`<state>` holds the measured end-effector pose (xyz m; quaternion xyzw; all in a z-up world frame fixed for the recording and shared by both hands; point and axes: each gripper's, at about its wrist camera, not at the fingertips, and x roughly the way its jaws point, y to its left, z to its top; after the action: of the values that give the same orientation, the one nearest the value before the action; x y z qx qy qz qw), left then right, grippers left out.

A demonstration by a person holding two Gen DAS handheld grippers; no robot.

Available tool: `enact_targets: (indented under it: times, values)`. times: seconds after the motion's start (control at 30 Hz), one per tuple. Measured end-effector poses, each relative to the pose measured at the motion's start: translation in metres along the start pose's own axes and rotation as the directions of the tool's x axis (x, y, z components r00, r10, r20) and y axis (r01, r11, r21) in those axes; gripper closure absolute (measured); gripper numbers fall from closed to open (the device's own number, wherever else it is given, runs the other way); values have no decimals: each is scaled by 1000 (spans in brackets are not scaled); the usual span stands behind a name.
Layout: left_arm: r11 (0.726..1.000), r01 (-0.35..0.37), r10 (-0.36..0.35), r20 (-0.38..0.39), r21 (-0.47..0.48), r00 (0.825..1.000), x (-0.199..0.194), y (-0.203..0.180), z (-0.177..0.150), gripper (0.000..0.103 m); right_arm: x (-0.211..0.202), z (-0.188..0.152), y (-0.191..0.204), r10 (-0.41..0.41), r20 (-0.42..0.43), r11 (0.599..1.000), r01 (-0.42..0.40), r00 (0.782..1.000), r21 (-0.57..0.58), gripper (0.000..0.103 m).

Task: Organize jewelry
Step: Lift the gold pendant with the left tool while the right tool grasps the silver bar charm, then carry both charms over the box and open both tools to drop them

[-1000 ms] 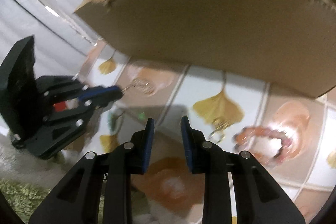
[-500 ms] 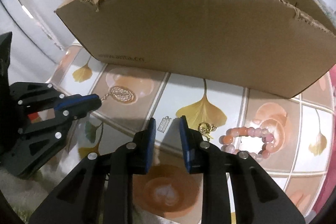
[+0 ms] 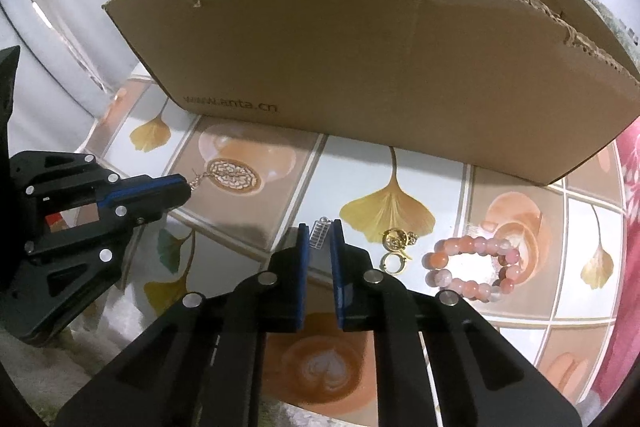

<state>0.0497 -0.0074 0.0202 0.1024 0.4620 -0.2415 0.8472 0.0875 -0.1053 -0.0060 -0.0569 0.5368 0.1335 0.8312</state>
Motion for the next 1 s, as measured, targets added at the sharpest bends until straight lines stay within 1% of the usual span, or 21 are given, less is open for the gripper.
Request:
enact_targets:
  times: [0.1,0.3,0.53,0.73,0.87,1.0]
  values:
    - [1000,-2,2,-2,6,1000,1,-1,-1,102,0,3,0,3,-2,1000,-3,1000,-3,98]
    - [1000,-1,1,0,7,1000,1,-2,-1,102,-1,5,-2,22,2,1000,-22,1000,14,98]
    - [1000,3,-3,2,0,1000,-1,-2,-1,103,-7,1,-18,35,18,999,-35,999,20,98]
    - [1000,-2,2,14,-3,1000,-9,-3,0,103,-20,-4,-20,36,46,999,-37,998,16,98]
    - [1000,-17,17,38,1,999,-20,-5,4,103,-32,-7,-23,33,81,999,-33,996,8,98]
    - [999,-34,33,78,9,996,-36,-8,10,103,-48,-9,-26,40,125,999,-39,991,-11,98]
